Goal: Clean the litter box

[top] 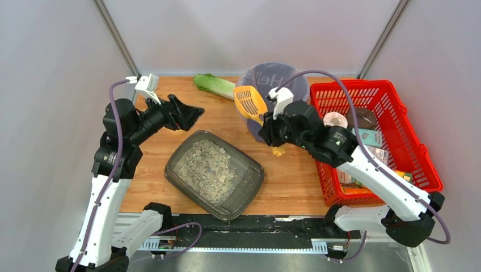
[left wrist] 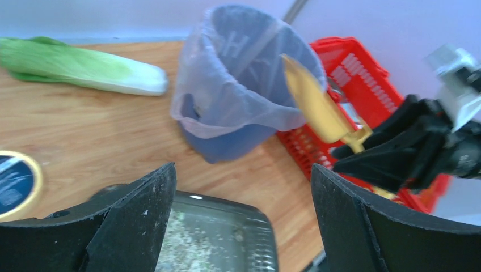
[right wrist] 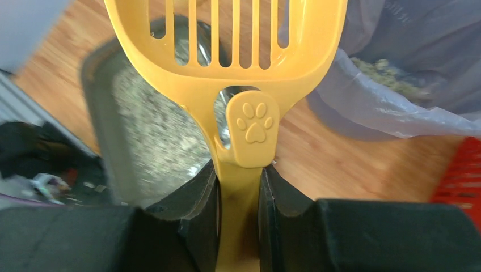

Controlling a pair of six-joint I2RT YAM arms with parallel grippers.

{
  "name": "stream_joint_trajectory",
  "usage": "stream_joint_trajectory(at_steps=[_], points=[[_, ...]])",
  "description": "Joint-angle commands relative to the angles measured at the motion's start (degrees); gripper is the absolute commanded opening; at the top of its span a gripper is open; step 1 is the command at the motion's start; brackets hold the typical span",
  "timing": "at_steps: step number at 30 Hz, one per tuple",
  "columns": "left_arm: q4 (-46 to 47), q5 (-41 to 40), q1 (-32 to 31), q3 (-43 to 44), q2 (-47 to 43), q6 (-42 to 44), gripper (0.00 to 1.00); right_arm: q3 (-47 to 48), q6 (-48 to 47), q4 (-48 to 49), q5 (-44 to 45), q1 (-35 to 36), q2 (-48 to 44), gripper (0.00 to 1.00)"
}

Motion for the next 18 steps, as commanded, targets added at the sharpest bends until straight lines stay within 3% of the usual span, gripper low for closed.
stream_joint_trajectory(at_steps=[1,8,14,18], points=[[4.5,12.8,0.6,0.7,2.5,-8.4,0.95,-0.5,-14.9,-2.6,17.0,8.1,1.0,0.00],[3.9,20.4,0.6,-2.4,8.4,-7.3,0.95,-6.8,-28.7,5.5,21.6,19.1,0.1,0.00],[6.3,27.8,0.6,-6.6,10.4,-6.7,0.95,-8.0,-33.8,7.3,21.3,20.9,0.7,0.00],[9.8,30.9,0.5,-10.7,10.9,-8.7,0.85,-8.0,-36.2,7.8,21.3,21.7,2.1,0.00]])
